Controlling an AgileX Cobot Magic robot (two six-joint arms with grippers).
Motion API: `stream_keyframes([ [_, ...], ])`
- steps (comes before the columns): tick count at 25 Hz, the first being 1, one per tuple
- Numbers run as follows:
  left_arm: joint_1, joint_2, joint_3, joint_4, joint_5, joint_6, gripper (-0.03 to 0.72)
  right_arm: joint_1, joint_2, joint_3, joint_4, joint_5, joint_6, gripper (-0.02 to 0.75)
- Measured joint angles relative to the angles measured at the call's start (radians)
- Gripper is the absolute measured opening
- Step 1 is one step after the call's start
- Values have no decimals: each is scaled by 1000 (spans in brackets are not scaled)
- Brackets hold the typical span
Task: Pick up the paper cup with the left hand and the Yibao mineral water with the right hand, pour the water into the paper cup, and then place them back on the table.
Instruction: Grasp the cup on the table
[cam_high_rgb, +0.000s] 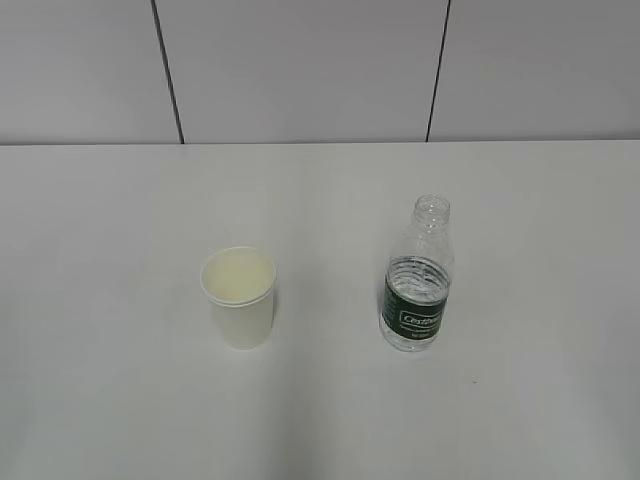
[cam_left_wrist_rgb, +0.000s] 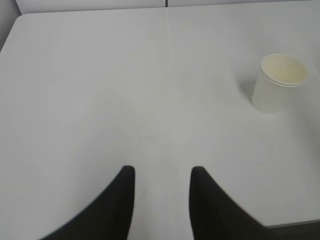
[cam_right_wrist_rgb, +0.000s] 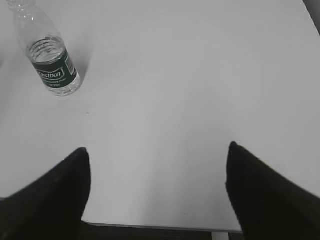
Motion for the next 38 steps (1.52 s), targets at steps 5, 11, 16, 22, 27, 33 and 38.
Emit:
stream_keyframes([
  [5,0,0,0,0,0,0,276,0,0,0,0,0,0,685],
  [11,0,0,0,0,0,0,276,0,0,0,0,0,0,688],
  [16,0,0,0,0,0,0,276,0,0,0,0,0,0,687],
  [22,0,0,0,0,0,0,276,0,0,0,0,0,0,678],
  [27,0,0,0,0,0,0,276,0,0,0,0,0,0,664],
  [33,0,0,0,0,0,0,276,0,0,0,0,0,0,654],
  [38,0,0,0,0,0,0,276,0,0,0,0,0,0,645],
])
